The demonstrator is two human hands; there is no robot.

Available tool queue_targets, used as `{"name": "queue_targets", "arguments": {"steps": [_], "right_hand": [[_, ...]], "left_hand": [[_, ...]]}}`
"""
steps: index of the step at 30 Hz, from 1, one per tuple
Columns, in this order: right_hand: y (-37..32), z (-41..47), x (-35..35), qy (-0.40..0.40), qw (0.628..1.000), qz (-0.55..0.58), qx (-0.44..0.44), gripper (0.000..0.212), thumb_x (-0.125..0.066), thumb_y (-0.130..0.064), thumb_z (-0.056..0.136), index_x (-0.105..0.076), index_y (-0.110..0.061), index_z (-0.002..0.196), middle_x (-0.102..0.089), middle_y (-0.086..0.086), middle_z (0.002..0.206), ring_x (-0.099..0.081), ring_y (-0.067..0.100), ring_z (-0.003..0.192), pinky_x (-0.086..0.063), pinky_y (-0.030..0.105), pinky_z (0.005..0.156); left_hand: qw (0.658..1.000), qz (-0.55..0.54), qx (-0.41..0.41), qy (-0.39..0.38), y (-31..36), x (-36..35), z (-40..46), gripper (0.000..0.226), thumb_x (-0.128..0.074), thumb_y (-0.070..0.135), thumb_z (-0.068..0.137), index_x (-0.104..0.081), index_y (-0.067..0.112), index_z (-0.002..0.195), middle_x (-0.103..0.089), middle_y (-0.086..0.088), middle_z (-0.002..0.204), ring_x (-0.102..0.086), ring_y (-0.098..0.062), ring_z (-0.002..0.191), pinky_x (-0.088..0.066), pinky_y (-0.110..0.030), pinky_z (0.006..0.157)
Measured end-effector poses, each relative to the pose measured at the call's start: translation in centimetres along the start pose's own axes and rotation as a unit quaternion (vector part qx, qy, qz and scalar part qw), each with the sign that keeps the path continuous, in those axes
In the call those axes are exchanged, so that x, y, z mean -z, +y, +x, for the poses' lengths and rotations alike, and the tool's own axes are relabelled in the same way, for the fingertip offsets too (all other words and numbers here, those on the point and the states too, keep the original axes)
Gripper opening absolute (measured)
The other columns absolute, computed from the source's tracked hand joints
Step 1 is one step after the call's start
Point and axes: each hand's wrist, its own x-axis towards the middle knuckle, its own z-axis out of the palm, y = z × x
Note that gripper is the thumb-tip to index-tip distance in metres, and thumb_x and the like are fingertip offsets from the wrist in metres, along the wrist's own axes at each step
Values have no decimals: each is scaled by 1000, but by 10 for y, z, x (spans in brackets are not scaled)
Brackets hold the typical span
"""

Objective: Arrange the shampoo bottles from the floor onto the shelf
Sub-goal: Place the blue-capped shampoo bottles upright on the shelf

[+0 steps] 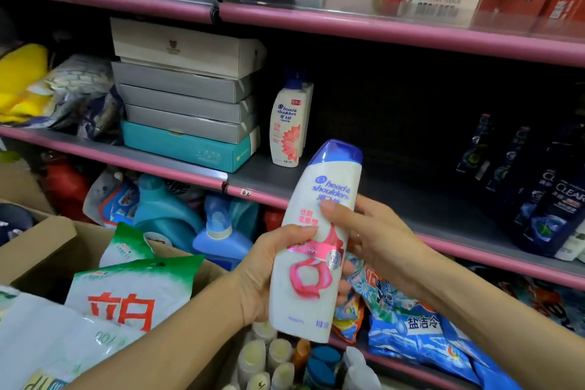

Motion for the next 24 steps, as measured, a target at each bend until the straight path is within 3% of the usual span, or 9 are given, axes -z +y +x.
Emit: {"name": "queue_targets", "arguments": {"steps": [2,4,7,10,13,15,17,21,24], "right_hand": [[-9,12,0,-7,998,-57,23,35,-72,-28,78,-66,-11,108,-75,10,90,-71,24,73,-54,27,61],[-21,33,0,18,996,-73,57,30,-73,-22,78,-68,-10,105,-76,7,95,-74,21,83,-57,25,64],[-40,75,-4,71,980,-130,129,31,-75,-18,78,-65,-12,106,-75,2,98,-72,12,87,-58,22,69],[-47,118,-7,103,966,-163,171,36,-76,-19,79,-59,-12,111,-71,0,104,-70,12,93,-59,27,77],[-42,155,-8,105,967,-141,184,34,-76,-18,79,-59,-19,108,-71,-1,105,-70,12,93,-59,27,76],[-33,174,-10,106,973,-108,173,36,-75,-16,80,-58,-16,112,-71,3,107,-70,16,95,-59,30,77],[-20,189,-12,108,981,-59,152,38,-73,-11,81,-58,-12,117,-70,8,111,-70,20,97,-59,34,80],[-8,206,-12,96,987,-19,131,39,-71,-10,82,-55,-13,118,-70,7,109,-71,15,91,-59,28,76],[9,205,-8,100,978,-144,111,48,-78,-12,77,-53,-14,118,-67,-5,98,-66,-3,76,-50,6,61]], "left_hand": [[997,46,-34,58,8,9,7,45,-84,29,56,-75,10,97,-71,-15,100,-67,-35,95,-53,-49,87],[975,146,-95,140,23,15,17,38,-83,34,62,-77,20,97,-72,-11,107,-66,-30,103,-50,-48,95],[908,271,-207,244,54,17,35,48,-82,43,64,-70,18,103,-75,1,95,-71,-15,89,-54,-28,76],[835,332,-298,323,89,27,54,33,-78,22,76,-58,13,101,-72,14,70,-67,2,61,-49,-11,52],[782,400,-298,372,119,43,65,37,-73,14,78,-54,23,109,-70,13,90,-65,6,75,-51,-13,65],[789,407,-265,376,133,55,69,40,-67,7,78,-56,20,114,-69,4,105,-66,-6,93,-54,-28,83],[810,398,-232,364,141,66,70,38,-63,4,79,-58,18,115,-69,0,109,-66,-13,99,-54,-34,88],[808,416,-238,344,144,82,71,40,-62,2,81,-57,23,114,-69,9,106,-63,2,90,-47,-8,59],[802,408,-264,346,140,91,71,38,-62,-2,78,-60,29,98,-67,20,94,-61,10,86,-46,-3,62]]}}
